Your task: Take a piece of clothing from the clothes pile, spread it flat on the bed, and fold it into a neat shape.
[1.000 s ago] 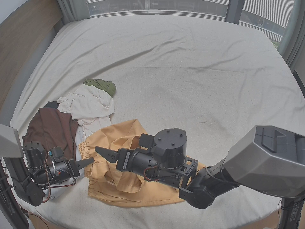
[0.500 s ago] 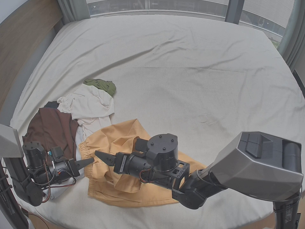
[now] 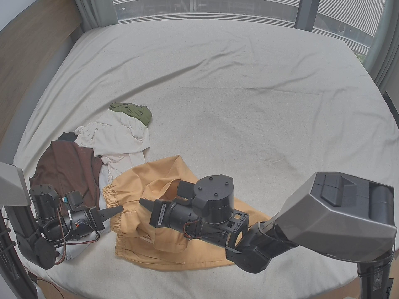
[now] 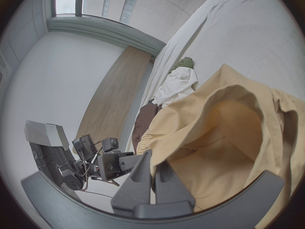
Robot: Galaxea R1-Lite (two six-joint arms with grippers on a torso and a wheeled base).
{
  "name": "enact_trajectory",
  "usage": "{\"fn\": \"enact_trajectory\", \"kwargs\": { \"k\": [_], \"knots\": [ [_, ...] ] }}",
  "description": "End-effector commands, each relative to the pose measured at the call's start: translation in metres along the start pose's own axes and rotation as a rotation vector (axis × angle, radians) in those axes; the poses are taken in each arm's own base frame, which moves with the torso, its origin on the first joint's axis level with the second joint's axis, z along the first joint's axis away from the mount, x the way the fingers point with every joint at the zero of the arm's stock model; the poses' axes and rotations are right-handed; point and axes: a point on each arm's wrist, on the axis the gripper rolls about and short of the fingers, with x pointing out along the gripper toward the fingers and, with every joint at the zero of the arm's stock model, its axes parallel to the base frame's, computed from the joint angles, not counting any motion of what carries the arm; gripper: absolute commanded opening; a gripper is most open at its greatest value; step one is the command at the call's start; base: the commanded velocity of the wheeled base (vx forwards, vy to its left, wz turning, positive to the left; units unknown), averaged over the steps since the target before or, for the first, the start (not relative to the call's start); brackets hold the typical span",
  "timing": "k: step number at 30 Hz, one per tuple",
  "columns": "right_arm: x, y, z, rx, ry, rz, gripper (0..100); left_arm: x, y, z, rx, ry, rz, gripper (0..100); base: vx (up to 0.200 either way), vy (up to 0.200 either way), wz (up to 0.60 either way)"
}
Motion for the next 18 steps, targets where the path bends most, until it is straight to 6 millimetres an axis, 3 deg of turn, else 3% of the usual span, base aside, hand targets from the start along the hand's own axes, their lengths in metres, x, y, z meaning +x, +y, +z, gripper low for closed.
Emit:
{"fn": "enact_trajectory", "kwargs": {
  "k": [1, 5, 9, 18],
  "knots": [
    [-0.014, 0.003, 0.017, -0.037, -0.028, -0.008, 0, 0.001, -0.001, 0.003, 0.012, -0.013, -0.008, 0, 0.000, 0.000, 0.00],
    [-0.037, 0.003, 0.042, -0.042, -0.076, -0.034, 0, 0.001, -0.007, 0.011, 0.038, -0.045, -0.029, 0, 0.000, 0.000, 0.00],
    [-0.074, -0.002, 0.069, -0.056, -0.120, -0.075, 0, 0.001, -0.015, 0.018, 0.068, -0.069, -0.055, 0, 0.000, 0.000, 0.00],
    [-0.145, -0.010, 0.089, -0.068, -0.138, -0.049, 0, 0.000, -0.027, 0.030, 0.120, -0.117, -0.095, 0, 0.000, 0.000, 0.00]
  ]
}}
